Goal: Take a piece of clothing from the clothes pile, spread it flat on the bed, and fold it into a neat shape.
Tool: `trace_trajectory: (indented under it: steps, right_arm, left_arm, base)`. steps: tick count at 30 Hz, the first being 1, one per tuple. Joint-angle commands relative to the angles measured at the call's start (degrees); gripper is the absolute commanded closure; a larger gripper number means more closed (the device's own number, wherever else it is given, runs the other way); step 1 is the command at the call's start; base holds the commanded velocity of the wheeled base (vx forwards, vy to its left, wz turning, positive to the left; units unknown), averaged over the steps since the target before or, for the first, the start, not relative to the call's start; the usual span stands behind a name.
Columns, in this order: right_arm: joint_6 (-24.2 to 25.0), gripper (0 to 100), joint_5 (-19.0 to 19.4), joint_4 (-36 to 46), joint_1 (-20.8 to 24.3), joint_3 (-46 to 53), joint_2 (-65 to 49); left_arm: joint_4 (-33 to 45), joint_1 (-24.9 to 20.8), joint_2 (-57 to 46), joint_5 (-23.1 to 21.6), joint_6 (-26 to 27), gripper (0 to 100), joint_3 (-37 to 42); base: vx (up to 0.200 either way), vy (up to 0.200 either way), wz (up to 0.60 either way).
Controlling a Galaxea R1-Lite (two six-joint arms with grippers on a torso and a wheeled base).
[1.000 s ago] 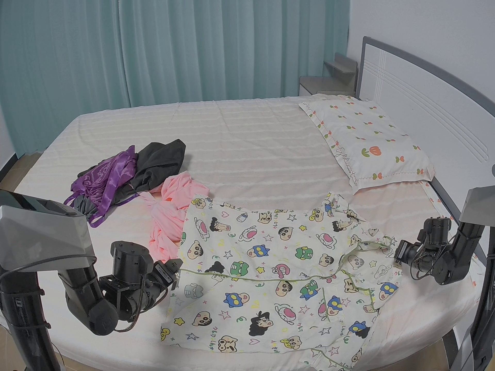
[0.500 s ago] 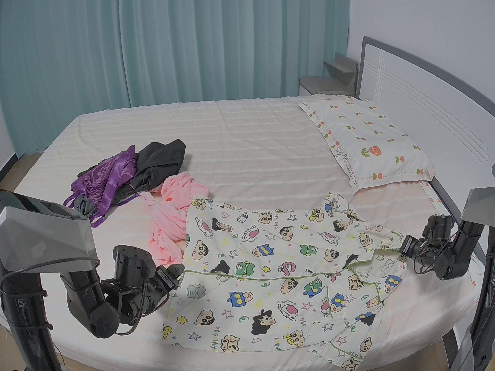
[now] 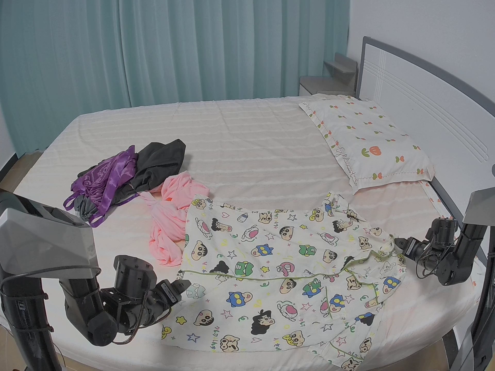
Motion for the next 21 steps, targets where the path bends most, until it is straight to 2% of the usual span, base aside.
trace_trajectory:
  steps: [1,3,4,6,10,19,21]
  right_arm:
    - [2.82,0,0.35,-0.61,0.63,5.63,-7.06]
    - [7.31,0,0.7,-0.61,2.22,8.09,-10.31]
    - [7.31,0,0.7,-0.61,2.22,8.09,-10.31]
    - [11.35,0,2.46,-0.61,3.09,9.85,-12.6]
    - [12.32,0,4.83,-0.61,3.09,10.81,-13.04]
    - [14.07,0,6.24,-0.61,3.27,11.16,-12.95]
    - [14.16,0,6.76,-0.7,3.27,11.69,-13.04]
  left_arm:
    - [0.24,-1.12,-0.35,-1.61,3.18,0,4.04]
    - [0.15,-1.91,-0.35,-1.7,3.18,0,4.21]
    - [0.15,-1.91,-0.35,-1.7,3.18,0,4.21]
    - [0.24,-3.05,-0.35,-1.79,3.09,0,4.3]
    - [0.06,-4.28,-0.27,-1.7,3.0,0,4.13]
    - [-0.2,-7.18,0.79,-0.91,0.81,0,-0.27]
    - [-0.37,-9.2,0.79,-1.26,0.63,0,-0.01]
  base:
    - [0.0,0.0,0.0]
    - [0.0,0.0,0.0]
    - [0.0,0.0,0.0]
    - [0.0,0.0,0.0]
    - [0.0,0.0,0.0]
    - [0.0,0.0,0.0]
    - [0.0,0.0,0.0]
